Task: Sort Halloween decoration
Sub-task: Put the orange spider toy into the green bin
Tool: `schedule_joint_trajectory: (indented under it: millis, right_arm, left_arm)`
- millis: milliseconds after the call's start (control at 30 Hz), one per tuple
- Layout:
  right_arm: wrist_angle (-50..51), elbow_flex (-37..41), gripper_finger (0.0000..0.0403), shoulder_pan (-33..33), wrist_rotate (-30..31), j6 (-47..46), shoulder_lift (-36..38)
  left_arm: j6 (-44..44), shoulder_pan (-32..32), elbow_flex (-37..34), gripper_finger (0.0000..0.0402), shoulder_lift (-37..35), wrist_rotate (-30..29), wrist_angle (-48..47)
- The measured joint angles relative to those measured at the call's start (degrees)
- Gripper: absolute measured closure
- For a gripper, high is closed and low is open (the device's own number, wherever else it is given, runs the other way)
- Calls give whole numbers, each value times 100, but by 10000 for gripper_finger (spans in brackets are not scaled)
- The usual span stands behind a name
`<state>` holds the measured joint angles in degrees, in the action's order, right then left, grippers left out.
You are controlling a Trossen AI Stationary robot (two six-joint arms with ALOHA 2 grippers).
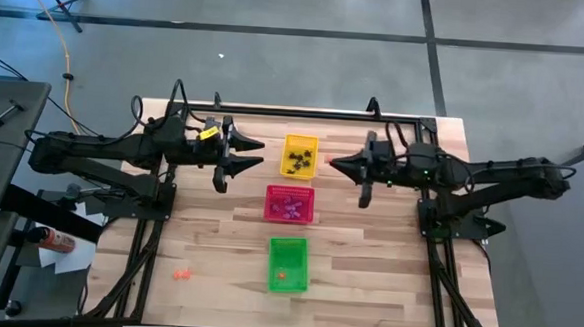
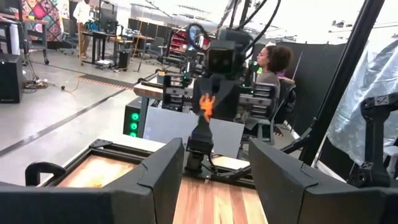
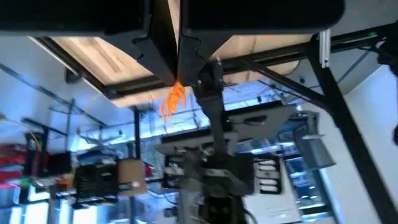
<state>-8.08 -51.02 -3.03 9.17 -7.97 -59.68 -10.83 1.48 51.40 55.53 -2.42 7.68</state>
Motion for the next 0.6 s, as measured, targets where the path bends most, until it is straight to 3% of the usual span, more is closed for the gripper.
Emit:
schedule_joint_trajectory:
  millis: [267,600]
  right_arm:
    - [15,-894,403,-177,-216,287,-883]
    - [0,-1008,403,-226,-217,365,-1082]
  left_arm:
    - [2,0,0,231,0,0,7]
    - [57,-2,0,231,0,4,-1]
